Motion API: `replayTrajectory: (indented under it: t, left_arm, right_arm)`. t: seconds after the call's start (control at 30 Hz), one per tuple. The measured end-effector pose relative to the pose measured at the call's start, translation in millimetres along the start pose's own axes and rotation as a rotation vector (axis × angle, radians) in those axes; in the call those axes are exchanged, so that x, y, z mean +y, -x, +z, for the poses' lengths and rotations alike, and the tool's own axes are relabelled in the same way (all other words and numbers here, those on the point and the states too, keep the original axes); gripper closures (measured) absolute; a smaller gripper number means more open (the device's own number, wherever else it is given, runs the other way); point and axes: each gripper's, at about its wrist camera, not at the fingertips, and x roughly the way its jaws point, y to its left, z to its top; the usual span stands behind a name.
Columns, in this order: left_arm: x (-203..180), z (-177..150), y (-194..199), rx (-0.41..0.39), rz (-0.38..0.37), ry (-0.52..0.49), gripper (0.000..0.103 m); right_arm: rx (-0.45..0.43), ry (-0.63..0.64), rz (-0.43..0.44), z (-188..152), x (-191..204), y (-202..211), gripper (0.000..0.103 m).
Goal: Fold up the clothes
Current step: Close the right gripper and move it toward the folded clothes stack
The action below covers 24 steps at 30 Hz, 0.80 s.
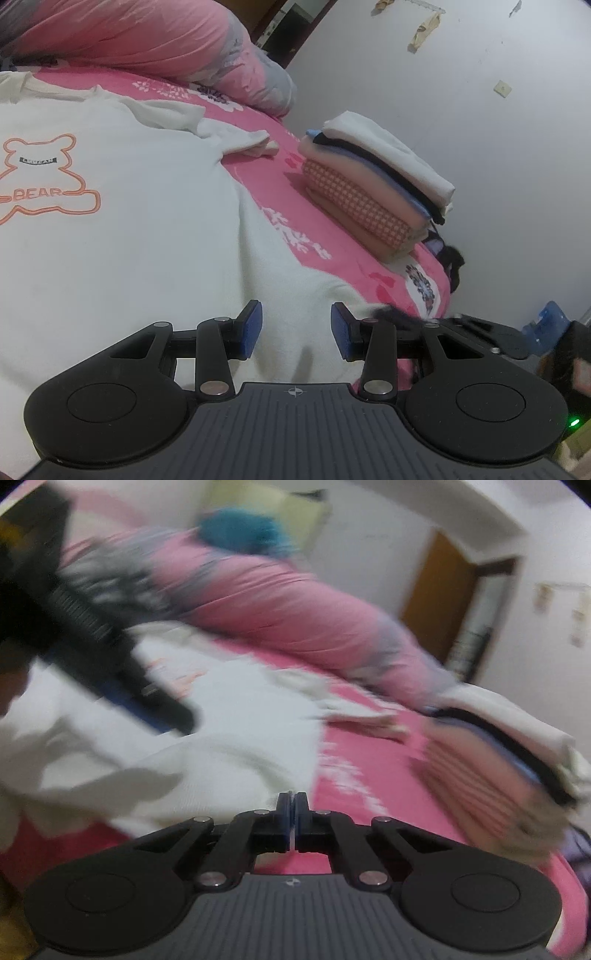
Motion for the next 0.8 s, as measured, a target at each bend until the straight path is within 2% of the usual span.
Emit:
replayTrajectory:
  t: [0.17, 0.33, 0.53, 0.6, 0.67, 0.8]
  left_arm:
    - [0, -7, -13, 0.049, 0.014, -0.01, 0.062]
    - [1, -18, -25, 0.105, 0.045, -0.029, 0.062]
    - [3, -19, -26, 0.103, 0.053, -0.024, 0.062]
    - [1, -19, -26, 0.1, 0.058, -0.035, 0.062]
    - [0, -19, -25, 0.095, 0.064, -0.046, 0.062]
    - [0, -20, -27, 0.091, 0.073, -0.062, 0.062]
  right_arm:
    - [0.067, -0.169, -0.022, -19, -20, 5, 0.103]
    - [0.133, -0.25, -0.075, -36, -39, 12, 0.103]
    - [0.199, -0.456, 0.139, -34, -73, -23, 0.098]
    - [0.221, -0.525, 0.215, -34, -84, -36, 0.088]
    - [0.243, -0.593, 0.291, -33, -96, -48, 0.06]
    - [0.286, -0.73, 0.444, -32, -118, -73, 0.059]
